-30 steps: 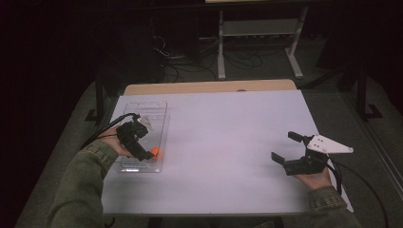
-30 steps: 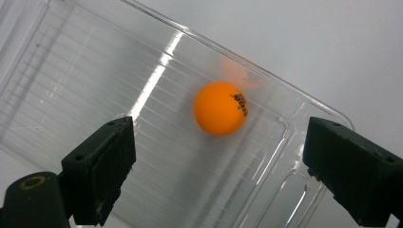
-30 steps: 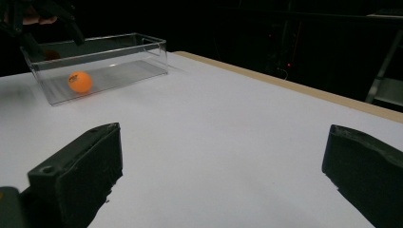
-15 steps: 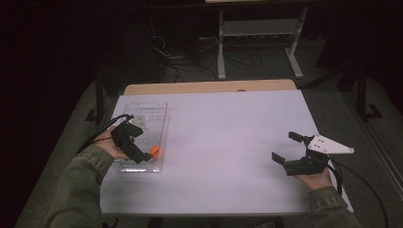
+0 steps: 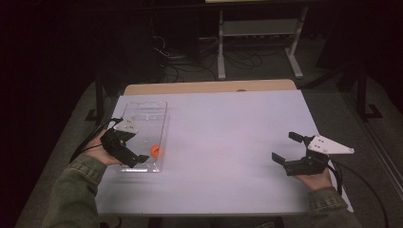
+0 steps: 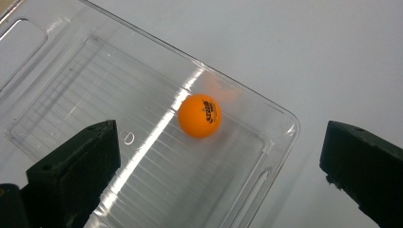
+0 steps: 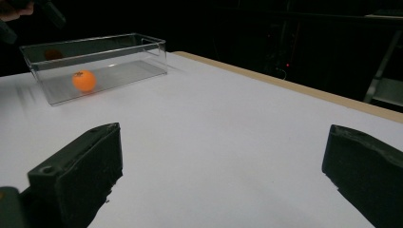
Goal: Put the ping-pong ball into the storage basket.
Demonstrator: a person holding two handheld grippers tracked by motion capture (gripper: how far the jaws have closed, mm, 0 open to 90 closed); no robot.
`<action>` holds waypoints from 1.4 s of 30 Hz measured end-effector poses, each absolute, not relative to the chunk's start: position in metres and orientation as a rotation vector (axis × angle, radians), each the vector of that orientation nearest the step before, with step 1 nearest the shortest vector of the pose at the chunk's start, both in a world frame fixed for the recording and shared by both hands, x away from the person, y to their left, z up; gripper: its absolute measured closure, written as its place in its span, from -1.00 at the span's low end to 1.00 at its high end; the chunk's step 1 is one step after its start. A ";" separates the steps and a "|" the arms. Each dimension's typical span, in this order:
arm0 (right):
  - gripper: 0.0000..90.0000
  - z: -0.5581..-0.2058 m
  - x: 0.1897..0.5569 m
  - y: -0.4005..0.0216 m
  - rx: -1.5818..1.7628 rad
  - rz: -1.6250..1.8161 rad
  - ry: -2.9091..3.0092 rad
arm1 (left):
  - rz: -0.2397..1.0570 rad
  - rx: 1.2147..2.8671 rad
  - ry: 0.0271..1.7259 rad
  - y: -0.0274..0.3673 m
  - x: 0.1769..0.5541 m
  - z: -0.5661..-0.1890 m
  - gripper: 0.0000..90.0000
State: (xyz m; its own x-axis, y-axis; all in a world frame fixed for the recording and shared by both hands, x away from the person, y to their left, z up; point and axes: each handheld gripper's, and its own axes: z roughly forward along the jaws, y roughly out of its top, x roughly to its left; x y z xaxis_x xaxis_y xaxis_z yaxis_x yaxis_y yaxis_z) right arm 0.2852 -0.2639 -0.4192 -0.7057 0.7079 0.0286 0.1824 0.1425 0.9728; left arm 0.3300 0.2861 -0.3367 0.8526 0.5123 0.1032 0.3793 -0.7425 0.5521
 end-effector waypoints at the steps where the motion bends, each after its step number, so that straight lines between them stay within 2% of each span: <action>1: -1.00 -0.419 0.285 -0.264 0.851 1.591 1.986 | 0.341 2.491 0.654 0.287 0.329 -0.337 -1.00; 42: -1.00 -0.420 0.285 -0.264 0.854 1.589 1.988 | 0.436 2.156 0.709 0.319 0.298 -0.347 -1.00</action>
